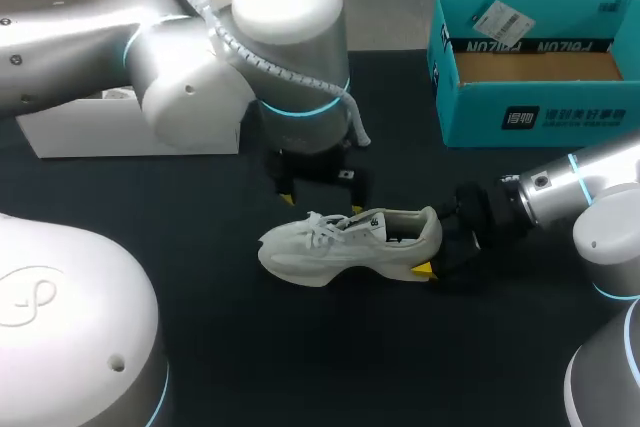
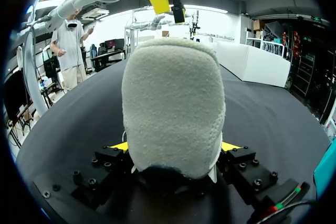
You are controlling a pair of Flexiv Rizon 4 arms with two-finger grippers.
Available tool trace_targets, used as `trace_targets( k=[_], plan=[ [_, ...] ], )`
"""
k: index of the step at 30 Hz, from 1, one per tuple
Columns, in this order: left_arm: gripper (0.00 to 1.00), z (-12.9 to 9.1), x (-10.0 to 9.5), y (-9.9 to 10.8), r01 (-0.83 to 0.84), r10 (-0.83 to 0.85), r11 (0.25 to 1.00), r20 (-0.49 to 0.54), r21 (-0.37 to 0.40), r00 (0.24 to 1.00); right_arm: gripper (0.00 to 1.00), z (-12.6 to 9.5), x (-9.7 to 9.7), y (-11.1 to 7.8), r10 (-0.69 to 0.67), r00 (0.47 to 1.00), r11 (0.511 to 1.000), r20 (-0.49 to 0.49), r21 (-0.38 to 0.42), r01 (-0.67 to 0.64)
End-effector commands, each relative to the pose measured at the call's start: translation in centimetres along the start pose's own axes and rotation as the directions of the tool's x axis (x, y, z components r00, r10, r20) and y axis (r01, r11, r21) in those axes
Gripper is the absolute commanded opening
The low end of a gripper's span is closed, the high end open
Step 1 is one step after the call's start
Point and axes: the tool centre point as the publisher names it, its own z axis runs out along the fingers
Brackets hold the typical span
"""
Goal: Take the shoe out of the shoebox, open the shoe tongue, remove and reinsert the insole, then place the shoe into the shoebox
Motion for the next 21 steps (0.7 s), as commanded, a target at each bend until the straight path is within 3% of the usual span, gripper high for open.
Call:
trace_targets(
  k=[1, 9, 21],
  plan=[
    [1.0, 1.8, 1.8, -0.5, 0.011, -0.011, 1.0, 0.016, -0.01, 1.0, 0.0, 0.0, 0.0, 0.0, 0.0, 1.0, 1.0, 0.002, 0.001, 0.0],
    [1.0, 4.0, 3.6, -0.9, 0.024, -0.022, 0.999, 0.033, -0.047, 0.999, 0.0, 0.0, 0.0, 0.0, 0.0, 1.0, 1.0, 0.002, 0.001, 0.0],
    [1.0, 5.3, 5.7, -1.9, 0.039, -0.037, 0.998, 0.049, -0.055, 0.998, 0.0, 0.0, 0.0, 0.0, 0.0, 1.0, 1.0, 0.002, 0.001, 0.0]
  ],
)
